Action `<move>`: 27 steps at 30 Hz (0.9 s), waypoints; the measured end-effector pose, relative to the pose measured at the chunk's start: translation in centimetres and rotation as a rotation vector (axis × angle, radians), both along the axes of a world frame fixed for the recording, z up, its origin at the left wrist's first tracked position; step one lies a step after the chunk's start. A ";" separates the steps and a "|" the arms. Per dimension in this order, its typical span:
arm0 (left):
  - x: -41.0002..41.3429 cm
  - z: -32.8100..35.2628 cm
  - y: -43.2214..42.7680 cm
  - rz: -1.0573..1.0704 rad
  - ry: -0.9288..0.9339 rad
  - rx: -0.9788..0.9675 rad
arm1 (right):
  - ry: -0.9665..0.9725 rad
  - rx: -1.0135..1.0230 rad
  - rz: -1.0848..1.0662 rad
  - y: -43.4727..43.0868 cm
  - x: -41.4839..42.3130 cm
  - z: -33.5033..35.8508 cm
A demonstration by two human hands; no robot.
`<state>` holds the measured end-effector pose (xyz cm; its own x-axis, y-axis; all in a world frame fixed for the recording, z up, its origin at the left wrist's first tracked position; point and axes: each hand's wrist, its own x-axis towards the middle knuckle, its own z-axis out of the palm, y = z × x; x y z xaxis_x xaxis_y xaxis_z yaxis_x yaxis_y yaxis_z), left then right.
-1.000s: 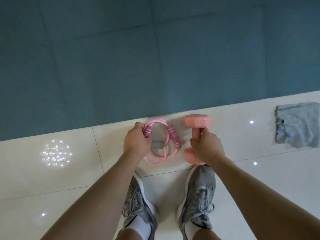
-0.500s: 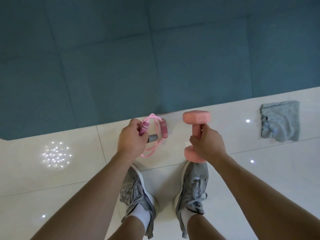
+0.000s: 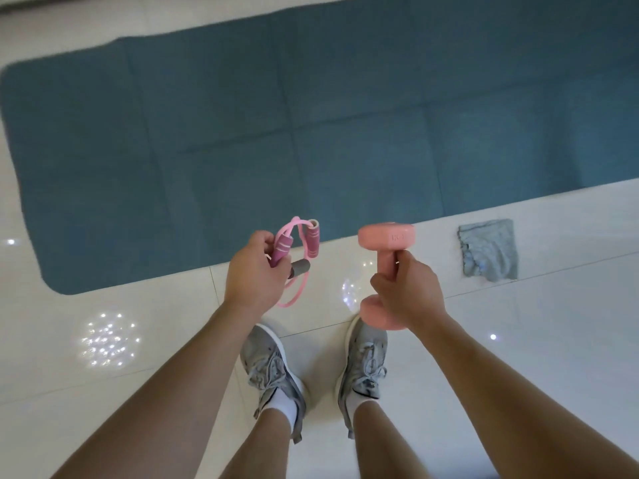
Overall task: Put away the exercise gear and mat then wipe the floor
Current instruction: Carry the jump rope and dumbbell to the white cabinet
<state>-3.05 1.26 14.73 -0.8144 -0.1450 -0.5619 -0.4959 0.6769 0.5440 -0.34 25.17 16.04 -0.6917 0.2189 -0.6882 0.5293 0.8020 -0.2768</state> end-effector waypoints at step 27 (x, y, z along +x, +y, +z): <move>-0.7 34.8 11.4 -0.222 0.223 0.213 | 0.356 0.020 -0.419 7.6 5.4 34.5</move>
